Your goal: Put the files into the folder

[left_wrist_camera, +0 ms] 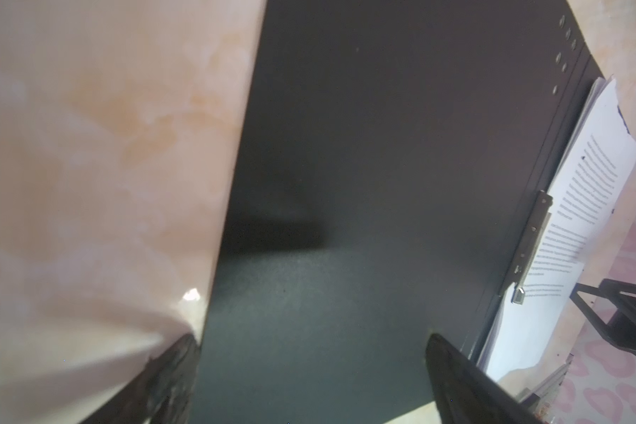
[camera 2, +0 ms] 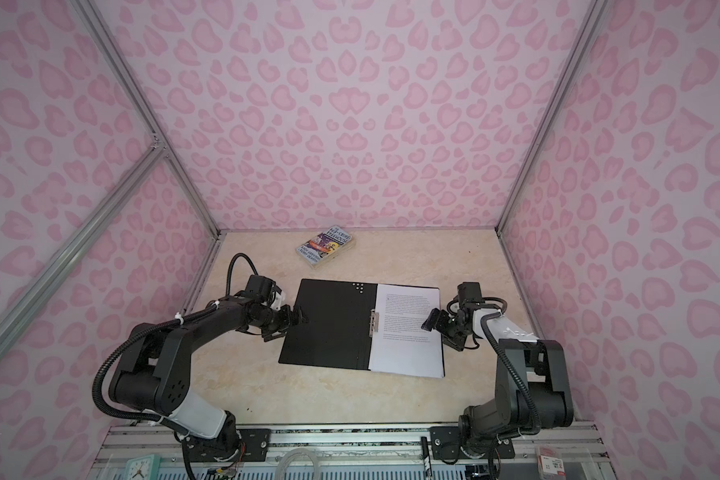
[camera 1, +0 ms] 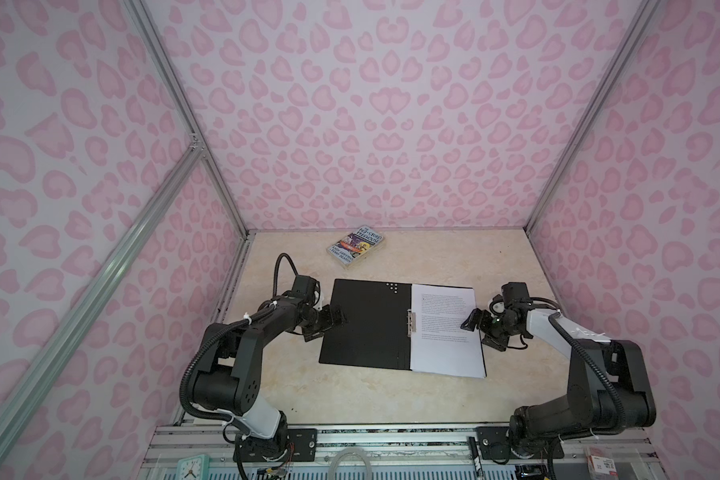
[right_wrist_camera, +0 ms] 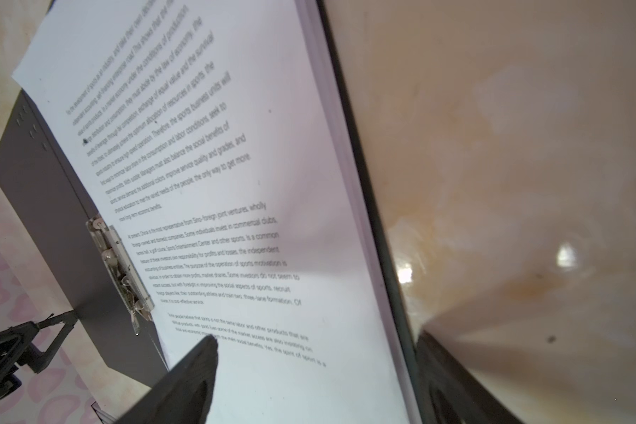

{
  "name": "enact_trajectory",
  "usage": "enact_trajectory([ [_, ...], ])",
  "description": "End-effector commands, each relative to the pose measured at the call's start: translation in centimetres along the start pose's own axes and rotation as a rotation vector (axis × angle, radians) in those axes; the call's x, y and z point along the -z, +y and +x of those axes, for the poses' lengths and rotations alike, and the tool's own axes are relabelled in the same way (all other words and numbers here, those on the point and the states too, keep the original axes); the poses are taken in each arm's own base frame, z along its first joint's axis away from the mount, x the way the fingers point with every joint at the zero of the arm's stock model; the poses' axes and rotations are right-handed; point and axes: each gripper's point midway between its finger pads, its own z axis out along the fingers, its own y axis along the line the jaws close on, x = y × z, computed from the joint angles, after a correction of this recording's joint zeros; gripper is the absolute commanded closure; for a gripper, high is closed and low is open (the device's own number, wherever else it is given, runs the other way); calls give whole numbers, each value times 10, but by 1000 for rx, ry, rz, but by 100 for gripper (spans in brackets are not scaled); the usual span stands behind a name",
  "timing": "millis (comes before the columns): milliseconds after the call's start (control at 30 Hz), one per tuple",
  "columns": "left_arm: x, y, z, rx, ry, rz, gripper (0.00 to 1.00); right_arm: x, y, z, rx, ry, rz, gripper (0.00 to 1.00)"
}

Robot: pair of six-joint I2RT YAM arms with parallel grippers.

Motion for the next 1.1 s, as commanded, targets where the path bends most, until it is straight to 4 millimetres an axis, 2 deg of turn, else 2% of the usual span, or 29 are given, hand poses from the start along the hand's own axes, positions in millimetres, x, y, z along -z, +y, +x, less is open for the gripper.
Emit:
enact_trajectory([
  [0, -16, 8, 29, 40, 122, 18, 1, -13, -1, 10, -7, 57, -19, 15],
  [167, -6, -21, 20, 30, 104, 149, 1, -19, 1, 15, -2, 88, -20, 17],
  [300, 21, -60, 6, 15, 57, 304, 1, -19, 1, 14, 5, 92, -12, 18],
  [467, 60, -100, -6, 0, -10, 463, 1, -19, 2, 13, 10, 105, -10, 18],
  [667, 95, -139, 1, -42, -29, 586, 2, -19, 6, 12, 18, 111, -27, 18],
  [867, 123, -178, 12, -107, -70, 617, 2, -18, 7, 11, 34, 119, -23, 18],
  [967, 132, -192, 15, -128, -99, 619, 2, -18, 8, 12, 39, 119, -25, 18],
  [1033, 133, -186, 9, -115, -139, 570, 2, -17, 6, 11, 40, 111, -11, 18],
  [1067, 129, -173, 2, -88, -168, 510, 3, -17, 6, 10, 40, 108, -6, 18],
])
